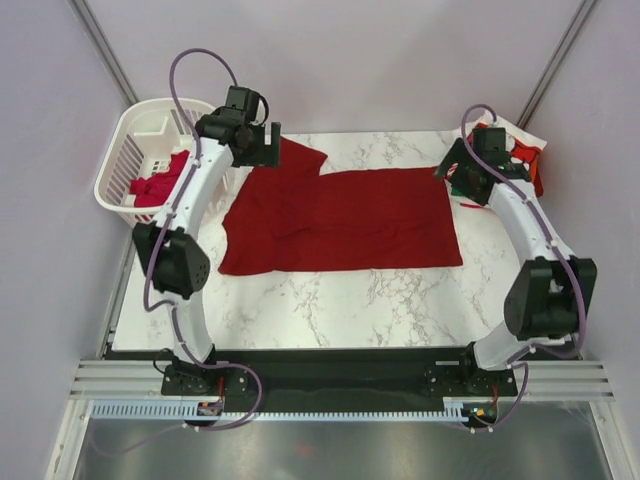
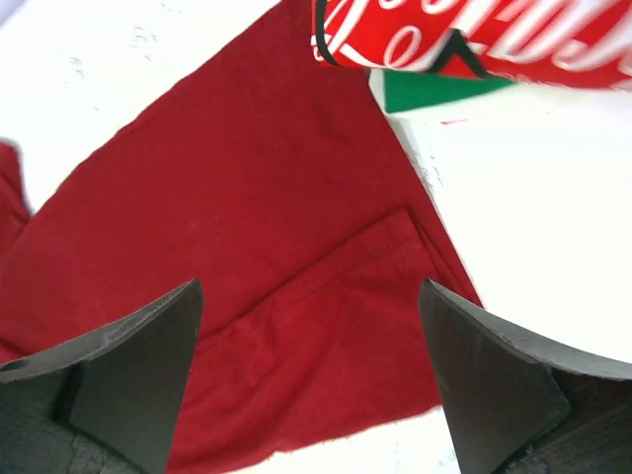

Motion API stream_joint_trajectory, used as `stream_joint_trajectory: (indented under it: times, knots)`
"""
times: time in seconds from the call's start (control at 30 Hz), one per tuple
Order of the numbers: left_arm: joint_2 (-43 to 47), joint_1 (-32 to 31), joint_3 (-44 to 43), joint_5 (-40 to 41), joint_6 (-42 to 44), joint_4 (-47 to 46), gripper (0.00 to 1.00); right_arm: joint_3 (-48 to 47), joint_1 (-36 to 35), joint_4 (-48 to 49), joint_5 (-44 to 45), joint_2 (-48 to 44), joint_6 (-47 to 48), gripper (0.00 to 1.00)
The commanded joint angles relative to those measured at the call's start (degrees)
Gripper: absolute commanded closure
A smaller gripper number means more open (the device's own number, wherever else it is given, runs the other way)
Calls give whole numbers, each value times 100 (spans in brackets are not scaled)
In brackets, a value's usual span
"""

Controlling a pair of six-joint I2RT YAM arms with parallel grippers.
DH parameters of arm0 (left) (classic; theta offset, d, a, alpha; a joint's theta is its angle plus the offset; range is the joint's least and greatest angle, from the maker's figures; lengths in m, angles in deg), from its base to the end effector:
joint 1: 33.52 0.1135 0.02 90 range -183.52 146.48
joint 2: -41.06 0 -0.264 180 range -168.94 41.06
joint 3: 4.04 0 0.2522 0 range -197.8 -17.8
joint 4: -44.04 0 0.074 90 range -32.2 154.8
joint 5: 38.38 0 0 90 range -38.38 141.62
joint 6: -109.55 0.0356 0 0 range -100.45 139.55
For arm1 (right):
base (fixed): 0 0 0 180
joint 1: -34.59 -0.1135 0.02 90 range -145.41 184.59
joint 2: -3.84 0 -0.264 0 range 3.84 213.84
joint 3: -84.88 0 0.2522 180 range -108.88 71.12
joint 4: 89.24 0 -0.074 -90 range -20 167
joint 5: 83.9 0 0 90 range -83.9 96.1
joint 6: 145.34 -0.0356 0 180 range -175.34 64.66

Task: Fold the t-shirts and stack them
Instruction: Fold the tshirt

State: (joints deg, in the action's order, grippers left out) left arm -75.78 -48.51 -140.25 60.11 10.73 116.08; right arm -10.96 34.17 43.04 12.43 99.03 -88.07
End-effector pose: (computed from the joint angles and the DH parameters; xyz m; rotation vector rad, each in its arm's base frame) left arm 0.4296 -0.1096 0.3459 0.0712 2.4748 0.0073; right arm 0.3706 -0.0012 0.2992 0.7149 2.2811 0.1414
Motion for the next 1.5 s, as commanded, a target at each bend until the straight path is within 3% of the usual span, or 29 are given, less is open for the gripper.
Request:
stream_joint_trajectory:
  times: [0.0, 0.2, 0.33, 0.4, 0.63, 0.83, 0.97, 1.13, 1.23, 1.27, 1.33, 1.47]
  knots:
    - [1336, -66, 1444, -154, -532, -158, 4, 867, 87, -33, 1, -677, 118, 2]
    - [3577, -66, 4987, -726, -1402, -1430, 7, 2678, 78, 697, -1098, -1723, 65, 2]
    - [4423, -57, 6512, -779, -1955, -2030, 2, 3364, 191, 1030, -1397, -2258, -40, 3]
    - [4599, -49, 7013, -805, -2079, -2145, 0, 3690, 637, 1127, -1809, -2313, -84, 4]
    - [4626, 311, 7543, -691, -2352, -2497, 0, 4218, 1097, 1611, -2065, -1998, -356, 8]
    - [4766, 909, 7798, -814, -2598, -2822, 0, 4341, 1150, 1963, -1847, -1637, -585, 19]
    - [4749, 1041, 7947, -929, -2739, -3042, 0, 4437, 1273, 1998, -1547, -1504, -620, 35]
    - [4556, 1050, 8272, -867, -3054, -3498, 0, 4552, 1378, 2156, -1441, -1215, -647, 44]
    - [4407, 1059, 8431, -656, -3196, -3744, 0, 4596, 1379, 2217, -1450, -1170, -638, 64]
    - [4371, 1059, 8466, -612, -3214, -3771, 0, 4596, 1379, 2218, -1450, -1170, -629, 79]
    - [4283, 1050, 8484, -437, -3240, -3833, 0, 4614, 1387, 2227, -1441, -1161, -586, 92]
    - [4143, 1050, 8580, -260, -3284, -4017, 0, 4649, 1379, 2227, -1433, -1161, -533, 98]
